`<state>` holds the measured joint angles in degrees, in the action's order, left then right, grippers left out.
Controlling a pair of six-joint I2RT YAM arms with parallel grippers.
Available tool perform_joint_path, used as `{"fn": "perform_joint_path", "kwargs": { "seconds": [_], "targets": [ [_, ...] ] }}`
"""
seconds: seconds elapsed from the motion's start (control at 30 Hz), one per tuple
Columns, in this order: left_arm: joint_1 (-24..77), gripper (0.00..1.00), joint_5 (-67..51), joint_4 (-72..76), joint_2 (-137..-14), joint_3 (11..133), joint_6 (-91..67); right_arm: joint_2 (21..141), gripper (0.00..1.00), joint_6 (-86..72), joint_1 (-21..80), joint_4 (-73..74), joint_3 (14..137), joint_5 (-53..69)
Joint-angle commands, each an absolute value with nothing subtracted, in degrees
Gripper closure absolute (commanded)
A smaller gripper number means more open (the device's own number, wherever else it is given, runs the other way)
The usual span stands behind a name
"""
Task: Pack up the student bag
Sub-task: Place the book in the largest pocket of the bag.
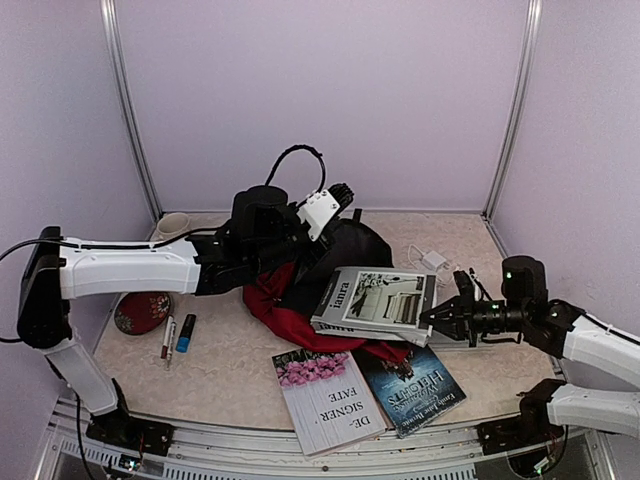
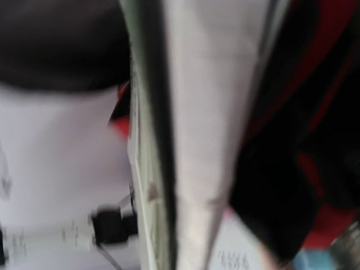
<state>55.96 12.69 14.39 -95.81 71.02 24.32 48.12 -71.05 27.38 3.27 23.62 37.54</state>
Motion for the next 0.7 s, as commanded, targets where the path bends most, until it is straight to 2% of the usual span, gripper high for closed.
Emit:
{"fn": "perform_joint_path", "kwargs": {
  "seconds": [0.0,0.13,0.47,0.57,0.67],
  "targets": [
    [59.3,0.94,7.1,16.4,-90.4,68.7,27.5,52.3,1.00,-81.2,27.9,-12.6,24.2,26.9],
    [59.6,0.93,0.4,17.8,-90.6,69.6,27.0,62.4,1.00,-84.7,31.4,-20.9,29.6,16.7],
    [57.6,0.92,-6.0,18.5,-93.3,74.4,25.8,81.7,1.00,-87.4,44.7,-30.6,40.5,-9.2],
    [55.8,0.90,-10.5,20.5,-92.5,73.3,24.6,88.5,1.00,-87.1,47.3,-32.1,44.2,-11.5],
    [54.7,0.90,-11.6,20.2,-92.8,73.9,24.2,95.6,0.90,-91.9,48.1,-33.3,47.3,-9.6]
  ]
}}
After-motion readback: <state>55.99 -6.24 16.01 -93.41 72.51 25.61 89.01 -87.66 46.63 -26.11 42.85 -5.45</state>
